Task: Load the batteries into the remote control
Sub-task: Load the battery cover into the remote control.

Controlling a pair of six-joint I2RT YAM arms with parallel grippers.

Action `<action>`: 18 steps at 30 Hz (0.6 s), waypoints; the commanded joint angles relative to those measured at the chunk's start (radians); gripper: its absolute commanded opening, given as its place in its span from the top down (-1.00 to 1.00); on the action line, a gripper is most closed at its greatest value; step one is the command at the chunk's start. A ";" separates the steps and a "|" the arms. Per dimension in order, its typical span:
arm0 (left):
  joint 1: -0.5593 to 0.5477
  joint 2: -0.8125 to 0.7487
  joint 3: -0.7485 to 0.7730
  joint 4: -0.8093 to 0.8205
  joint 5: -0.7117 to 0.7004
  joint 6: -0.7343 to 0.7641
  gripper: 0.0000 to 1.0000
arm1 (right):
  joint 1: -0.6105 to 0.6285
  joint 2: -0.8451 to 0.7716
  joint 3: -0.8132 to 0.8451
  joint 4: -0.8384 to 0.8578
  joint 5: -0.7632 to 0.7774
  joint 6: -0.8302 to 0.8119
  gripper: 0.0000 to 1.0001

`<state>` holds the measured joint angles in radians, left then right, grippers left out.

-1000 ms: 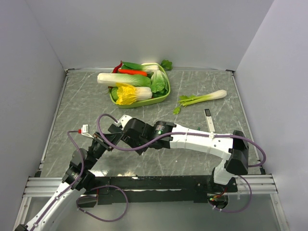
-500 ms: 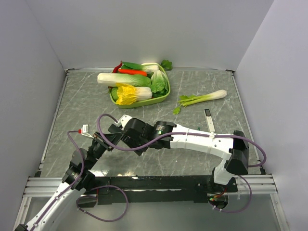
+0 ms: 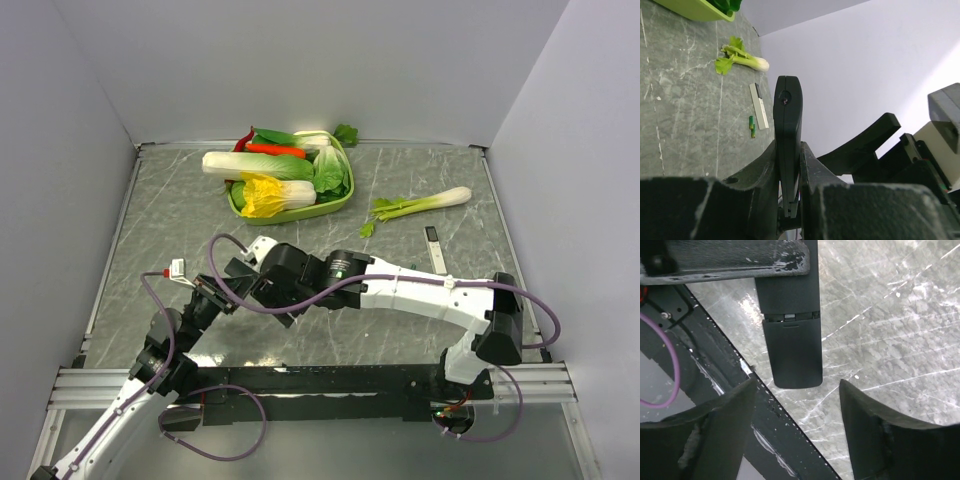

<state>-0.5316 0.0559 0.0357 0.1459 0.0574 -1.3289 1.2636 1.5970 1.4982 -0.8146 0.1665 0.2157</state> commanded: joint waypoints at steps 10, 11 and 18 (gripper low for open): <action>-0.002 0.032 -0.057 0.159 0.016 -0.073 0.98 | -0.108 -0.397 -0.358 0.428 -0.094 0.292 -0.73; -0.004 0.044 -0.056 0.171 0.024 -0.079 0.98 | -0.116 -0.419 -0.390 0.463 -0.107 0.339 -0.73; -0.002 0.094 -0.057 0.282 0.038 -0.125 0.98 | -0.164 -0.483 -0.559 0.683 -0.194 0.461 -0.73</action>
<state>-0.5316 0.1295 0.0357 0.2836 0.0689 -1.4021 1.1141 1.1297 0.9844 -0.3237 0.0418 0.5606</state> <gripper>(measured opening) 0.209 0.864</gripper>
